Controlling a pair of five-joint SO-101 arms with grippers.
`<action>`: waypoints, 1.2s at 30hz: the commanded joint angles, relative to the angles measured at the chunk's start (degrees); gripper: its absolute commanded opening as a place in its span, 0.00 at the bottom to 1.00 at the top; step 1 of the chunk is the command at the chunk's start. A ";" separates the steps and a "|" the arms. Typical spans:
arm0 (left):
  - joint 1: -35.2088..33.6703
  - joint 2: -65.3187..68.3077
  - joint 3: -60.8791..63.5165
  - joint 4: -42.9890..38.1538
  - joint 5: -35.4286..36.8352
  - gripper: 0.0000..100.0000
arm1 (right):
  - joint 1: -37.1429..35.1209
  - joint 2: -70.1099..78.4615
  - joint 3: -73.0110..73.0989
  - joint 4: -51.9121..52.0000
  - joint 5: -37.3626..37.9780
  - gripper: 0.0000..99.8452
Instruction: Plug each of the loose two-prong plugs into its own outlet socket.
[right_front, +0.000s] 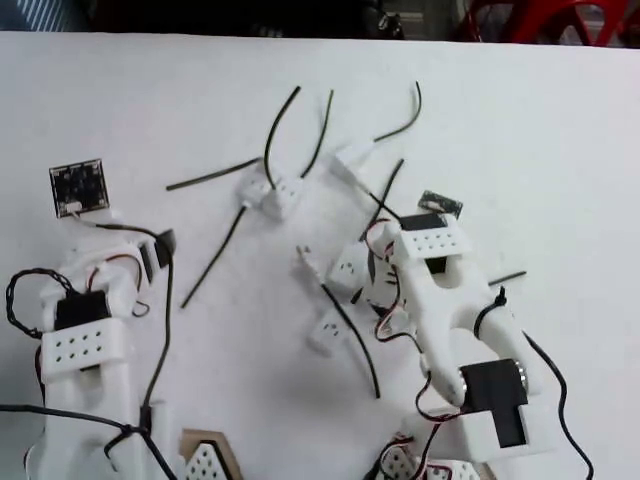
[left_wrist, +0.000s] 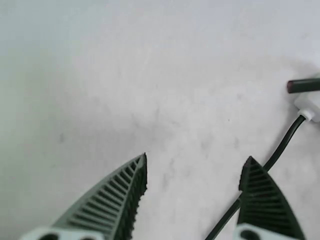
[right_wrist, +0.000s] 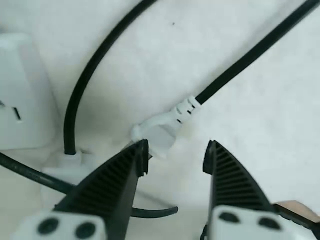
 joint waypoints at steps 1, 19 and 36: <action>-0.31 -1.36 -0.35 -1.23 -0.35 0.29 | 0.75 0.75 -0.62 -0.22 -0.09 0.18; -0.31 -1.36 -0.35 -1.23 -0.35 0.29 | -0.92 0.84 1.32 -5.41 -0.18 0.11; -0.31 -1.36 -0.35 -1.23 -0.44 0.29 | 2.86 1.27 -0.97 -7.52 8.97 0.02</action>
